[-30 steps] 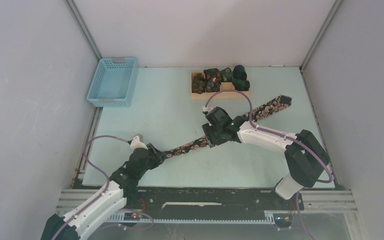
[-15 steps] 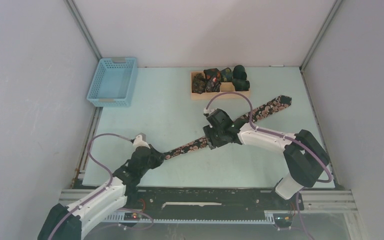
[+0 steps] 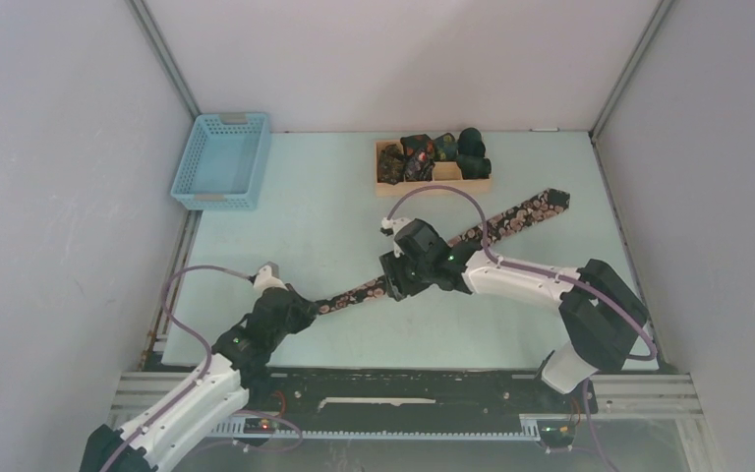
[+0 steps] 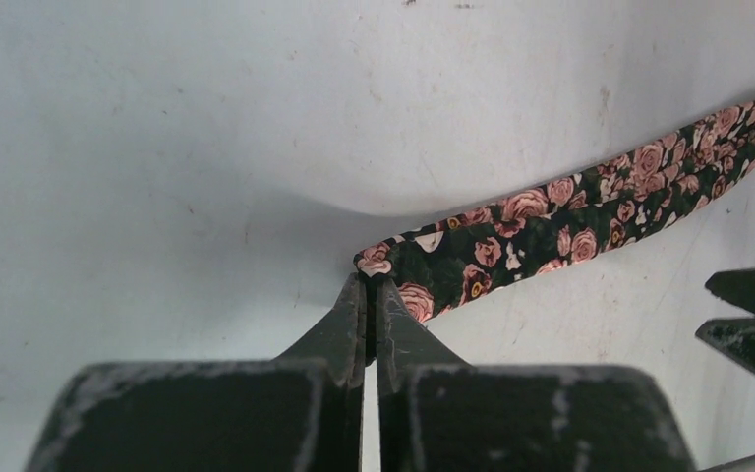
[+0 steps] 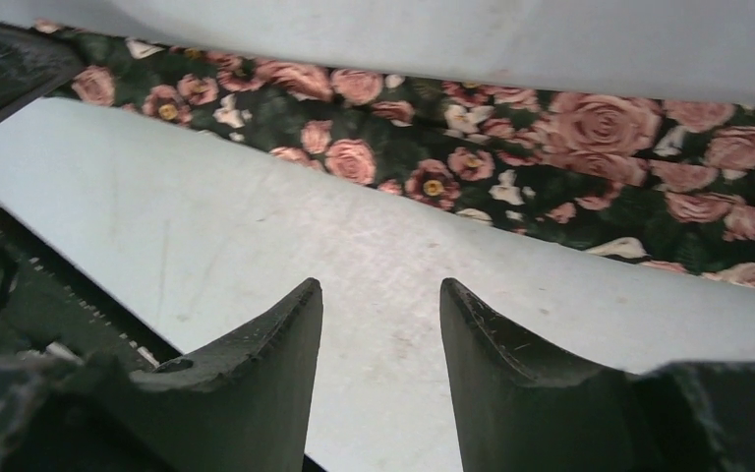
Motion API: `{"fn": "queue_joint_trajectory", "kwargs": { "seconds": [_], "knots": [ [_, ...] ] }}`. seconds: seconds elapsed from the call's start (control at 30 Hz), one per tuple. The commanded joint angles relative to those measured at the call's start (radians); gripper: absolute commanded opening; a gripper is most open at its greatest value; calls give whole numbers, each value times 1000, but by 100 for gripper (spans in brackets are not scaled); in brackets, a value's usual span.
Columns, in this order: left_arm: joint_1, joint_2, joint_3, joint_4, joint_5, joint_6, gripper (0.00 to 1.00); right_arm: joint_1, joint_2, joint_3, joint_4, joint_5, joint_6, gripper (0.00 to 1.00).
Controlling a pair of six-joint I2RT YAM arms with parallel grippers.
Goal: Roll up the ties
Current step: Roll the tie at the center of the board.
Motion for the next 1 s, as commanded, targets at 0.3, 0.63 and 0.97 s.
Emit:
{"fn": "queue_joint_trajectory", "kwargs": {
  "seconds": [0.3, 0.63, 0.97],
  "knots": [
    [2, -64, 121, -257, -96, -24, 0, 117, 54, 81, 92, -66, 54, 49],
    [2, -58, 180, -331, -105, -2, 0, 159, 159, 174, 115, -75, 95, 41],
    [2, -51, 195, -350, -107, 8, 0, 208, 293, 317, 138, -108, 113, 21]
  ]
}}
